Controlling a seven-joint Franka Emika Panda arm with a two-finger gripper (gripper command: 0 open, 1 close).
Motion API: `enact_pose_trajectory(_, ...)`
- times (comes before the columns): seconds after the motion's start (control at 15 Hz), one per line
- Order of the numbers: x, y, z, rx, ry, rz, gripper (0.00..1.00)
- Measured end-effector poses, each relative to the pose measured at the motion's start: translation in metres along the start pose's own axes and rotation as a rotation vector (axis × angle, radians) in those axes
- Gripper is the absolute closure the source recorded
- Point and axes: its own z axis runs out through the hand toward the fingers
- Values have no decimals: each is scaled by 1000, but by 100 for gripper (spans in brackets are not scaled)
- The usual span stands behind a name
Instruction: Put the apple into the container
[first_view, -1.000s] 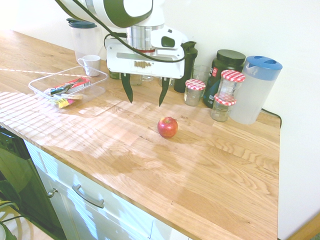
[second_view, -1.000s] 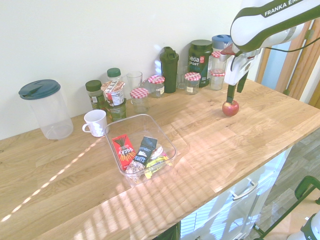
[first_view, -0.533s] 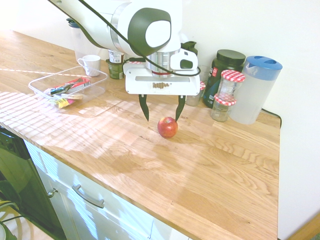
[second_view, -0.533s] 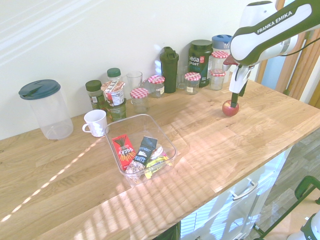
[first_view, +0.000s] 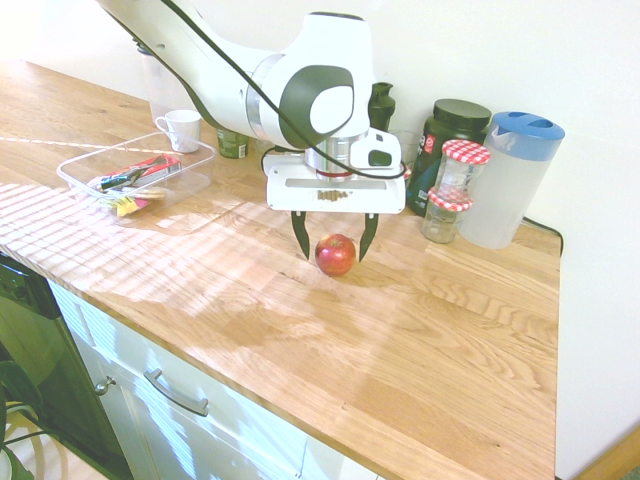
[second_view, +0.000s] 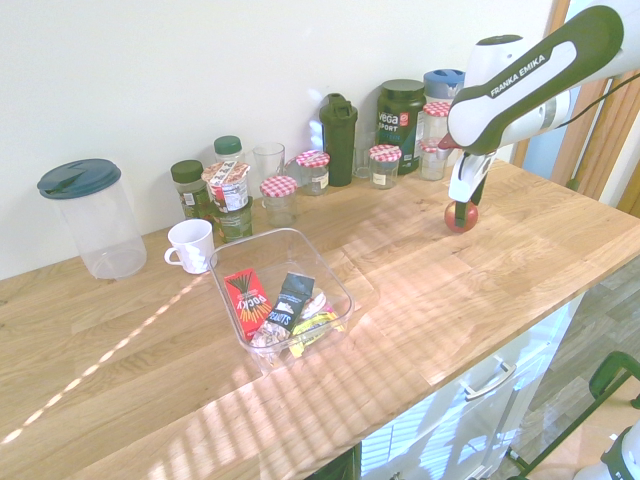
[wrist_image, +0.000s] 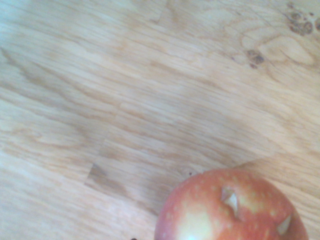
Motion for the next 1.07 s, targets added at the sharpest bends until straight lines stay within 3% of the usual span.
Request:
enact_pose_trajectory(0.07, 4, -2, 3, -1, 1, 8, 100)
enact_pose_trajectory(1.07, 2, -10, 14, -29, -38, 34, 100)
